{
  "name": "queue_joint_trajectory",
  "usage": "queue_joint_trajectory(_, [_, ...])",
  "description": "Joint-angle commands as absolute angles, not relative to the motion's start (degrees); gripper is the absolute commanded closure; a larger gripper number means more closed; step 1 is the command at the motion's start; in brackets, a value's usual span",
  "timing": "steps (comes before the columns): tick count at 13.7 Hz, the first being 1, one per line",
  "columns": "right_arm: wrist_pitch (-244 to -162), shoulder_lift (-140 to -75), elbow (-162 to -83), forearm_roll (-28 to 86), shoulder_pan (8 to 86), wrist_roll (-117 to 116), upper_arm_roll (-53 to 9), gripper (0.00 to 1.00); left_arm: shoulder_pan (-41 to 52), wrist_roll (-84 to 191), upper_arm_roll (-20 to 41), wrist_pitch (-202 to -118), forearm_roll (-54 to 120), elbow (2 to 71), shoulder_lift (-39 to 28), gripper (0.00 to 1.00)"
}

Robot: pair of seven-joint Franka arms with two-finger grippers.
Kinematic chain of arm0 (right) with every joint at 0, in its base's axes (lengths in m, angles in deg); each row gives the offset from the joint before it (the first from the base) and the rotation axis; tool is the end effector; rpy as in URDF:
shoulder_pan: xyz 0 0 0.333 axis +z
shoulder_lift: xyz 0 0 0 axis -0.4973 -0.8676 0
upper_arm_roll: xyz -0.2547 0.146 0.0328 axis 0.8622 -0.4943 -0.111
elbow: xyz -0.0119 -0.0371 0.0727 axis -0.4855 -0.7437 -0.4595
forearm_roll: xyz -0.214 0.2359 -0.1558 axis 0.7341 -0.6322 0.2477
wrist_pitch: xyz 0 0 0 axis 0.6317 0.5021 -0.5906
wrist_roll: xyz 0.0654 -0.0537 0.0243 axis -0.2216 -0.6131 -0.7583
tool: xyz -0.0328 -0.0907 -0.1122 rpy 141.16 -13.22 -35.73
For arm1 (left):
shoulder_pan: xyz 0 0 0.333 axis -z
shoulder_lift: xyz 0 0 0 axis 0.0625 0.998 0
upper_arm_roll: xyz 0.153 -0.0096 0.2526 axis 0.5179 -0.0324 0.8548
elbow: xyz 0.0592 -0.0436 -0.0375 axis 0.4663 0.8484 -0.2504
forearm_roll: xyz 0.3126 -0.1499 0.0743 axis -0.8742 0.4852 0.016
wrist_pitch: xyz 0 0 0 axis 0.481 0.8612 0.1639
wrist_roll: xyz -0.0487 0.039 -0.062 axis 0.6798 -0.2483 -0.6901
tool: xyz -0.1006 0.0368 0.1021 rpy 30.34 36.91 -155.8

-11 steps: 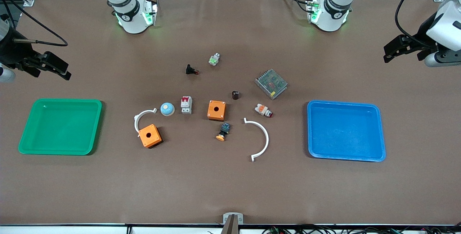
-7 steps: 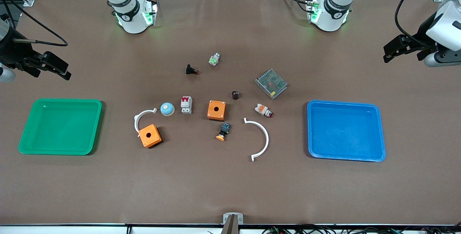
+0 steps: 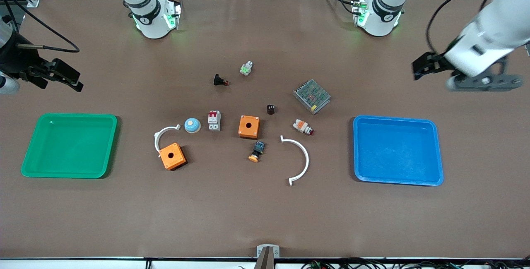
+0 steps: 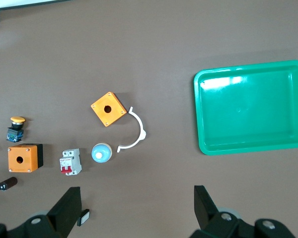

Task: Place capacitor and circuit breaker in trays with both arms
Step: 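Grasp the black capacitor with the left gripper while the right gripper grasps the breaker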

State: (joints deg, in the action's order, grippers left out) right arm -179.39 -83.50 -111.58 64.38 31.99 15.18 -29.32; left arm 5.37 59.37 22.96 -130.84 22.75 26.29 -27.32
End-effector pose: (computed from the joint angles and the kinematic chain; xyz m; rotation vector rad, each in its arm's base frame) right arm 0.5189 0.0396 0.5802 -3.1017 0.1819 -0.0872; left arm 0.5077 -0.1297 0.5294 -3.1005 0.0676 0.1471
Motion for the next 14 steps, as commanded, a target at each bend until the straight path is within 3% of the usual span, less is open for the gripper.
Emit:
queue_joint_trajectory(1, [-178.7, -84.1, -110.6, 64.6, 34.1, 15.9, -29.4, 0.0, 8.3, 68.5, 20.2, -134.4, 22.4, 25.1, -22.1, 0.0])
queue_joint_trajectory(6, [-179.9, -86.0, -114.0, 64.1, 41.3, 17.6, -29.5, 0.0, 17.3, 89.0, 18.9, -146.4, 22.6, 28.6, -14.5, 0.0])
queue_joint_trajectory(9, [-189.3, -86.9, -122.4, 64.1, 49.8, 32.0, -29.4, 0.0, 24.1, 105.2, 19.1, -156.6, 21.8, 31.5, -8.9, 0.01])
queue_joint_trajectory(12, [-197.4, -89.5, -128.7, 64.1, 53.1, 33.8, -29.4, 0.0, 27.3, 115.2, 19.2, -163.2, 21.7, 31.6, -2.9, 0.05])
queue_joint_trajectory(14, [-204.2, -92.1, -132.5, 64.1, 54.0, 33.8, -29.5, 0.0, 29.3, 120.5, 19.2, -168.1, 21.3, 31.6, 0.6, 0.13])
